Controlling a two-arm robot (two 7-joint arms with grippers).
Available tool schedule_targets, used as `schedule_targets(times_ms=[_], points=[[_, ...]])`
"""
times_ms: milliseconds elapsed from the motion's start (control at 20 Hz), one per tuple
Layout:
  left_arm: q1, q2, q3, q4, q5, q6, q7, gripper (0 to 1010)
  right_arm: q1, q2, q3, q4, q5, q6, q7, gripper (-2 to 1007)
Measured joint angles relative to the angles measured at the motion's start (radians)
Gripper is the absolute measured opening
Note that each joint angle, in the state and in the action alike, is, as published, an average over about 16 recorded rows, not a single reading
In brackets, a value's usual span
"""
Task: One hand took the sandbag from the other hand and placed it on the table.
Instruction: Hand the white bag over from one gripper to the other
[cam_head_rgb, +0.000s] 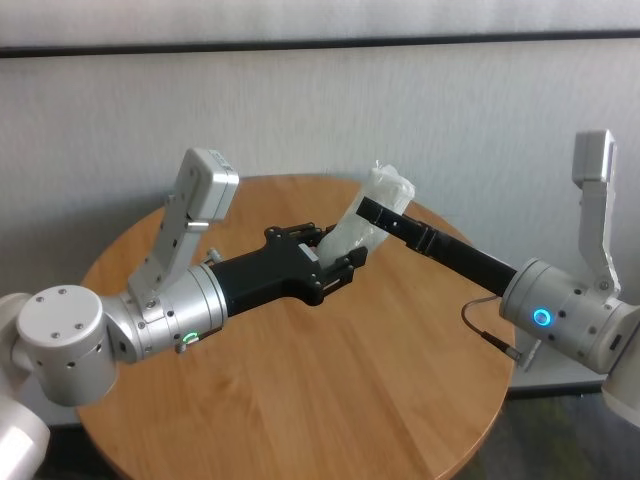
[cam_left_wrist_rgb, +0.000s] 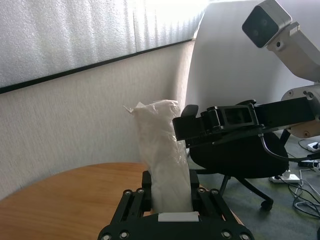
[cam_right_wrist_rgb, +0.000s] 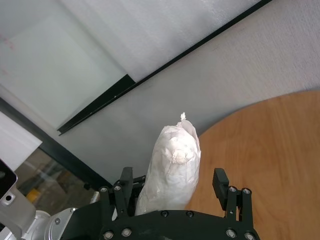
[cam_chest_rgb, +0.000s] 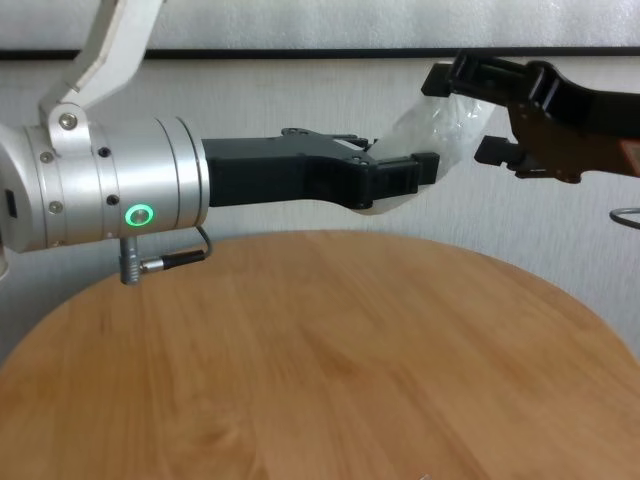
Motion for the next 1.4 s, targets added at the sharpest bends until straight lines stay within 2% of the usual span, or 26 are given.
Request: schedule_targets(times_ms=[800, 1400], points=[[0.000, 0.000, 0.000, 0.000, 0.000, 0.000, 0.000, 442, 0.038, 0.002, -0.047, 0.024, 0.008, -0.028, -0.020, 1005], [0.000, 0.000, 0.000, 0.000, 0.000, 0.000, 0.000, 442, 0.062, 0.004, -0.075, 0.043, 0.014, -0.053, -0.023, 1005]])
